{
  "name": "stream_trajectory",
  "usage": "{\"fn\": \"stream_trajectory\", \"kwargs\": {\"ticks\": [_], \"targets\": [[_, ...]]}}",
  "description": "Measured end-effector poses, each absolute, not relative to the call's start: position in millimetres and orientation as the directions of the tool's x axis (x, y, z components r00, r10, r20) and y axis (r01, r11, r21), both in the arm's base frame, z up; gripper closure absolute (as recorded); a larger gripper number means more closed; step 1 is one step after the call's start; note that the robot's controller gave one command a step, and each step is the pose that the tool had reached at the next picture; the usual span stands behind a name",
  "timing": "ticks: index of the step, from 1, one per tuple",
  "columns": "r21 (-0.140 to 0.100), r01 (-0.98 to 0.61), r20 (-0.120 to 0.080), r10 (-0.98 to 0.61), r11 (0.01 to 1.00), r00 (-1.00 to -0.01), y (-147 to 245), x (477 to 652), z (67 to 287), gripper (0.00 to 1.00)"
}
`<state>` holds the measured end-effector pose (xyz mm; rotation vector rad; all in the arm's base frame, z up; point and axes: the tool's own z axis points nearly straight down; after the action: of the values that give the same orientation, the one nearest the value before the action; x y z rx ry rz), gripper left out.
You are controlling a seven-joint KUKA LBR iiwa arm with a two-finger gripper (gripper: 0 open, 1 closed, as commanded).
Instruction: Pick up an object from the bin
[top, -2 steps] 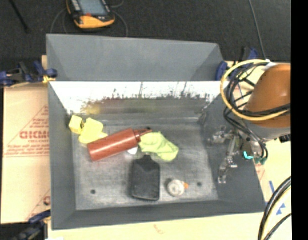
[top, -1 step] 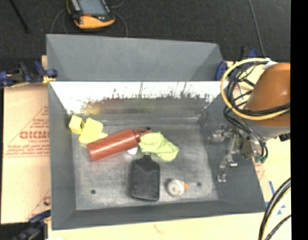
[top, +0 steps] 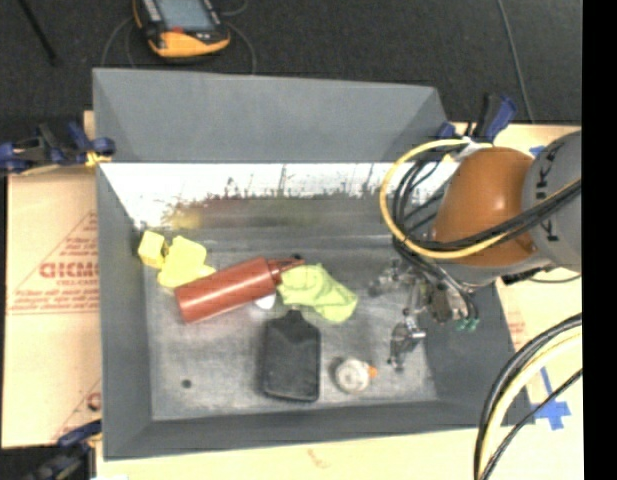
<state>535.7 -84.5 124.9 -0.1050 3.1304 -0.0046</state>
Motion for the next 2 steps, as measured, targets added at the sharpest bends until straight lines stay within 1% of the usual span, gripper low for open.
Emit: {"fn": "stream_trajectory", "kwargs": {"ticks": [1,2], "targets": [[0.001,-0.100,0.004,-0.100,0.995,-0.995,-41,538.0,129,0.00],[0.000,-0.032,-0.011,-0.032,0.999,-0.999,-27,577.5,122,0.00]]}}
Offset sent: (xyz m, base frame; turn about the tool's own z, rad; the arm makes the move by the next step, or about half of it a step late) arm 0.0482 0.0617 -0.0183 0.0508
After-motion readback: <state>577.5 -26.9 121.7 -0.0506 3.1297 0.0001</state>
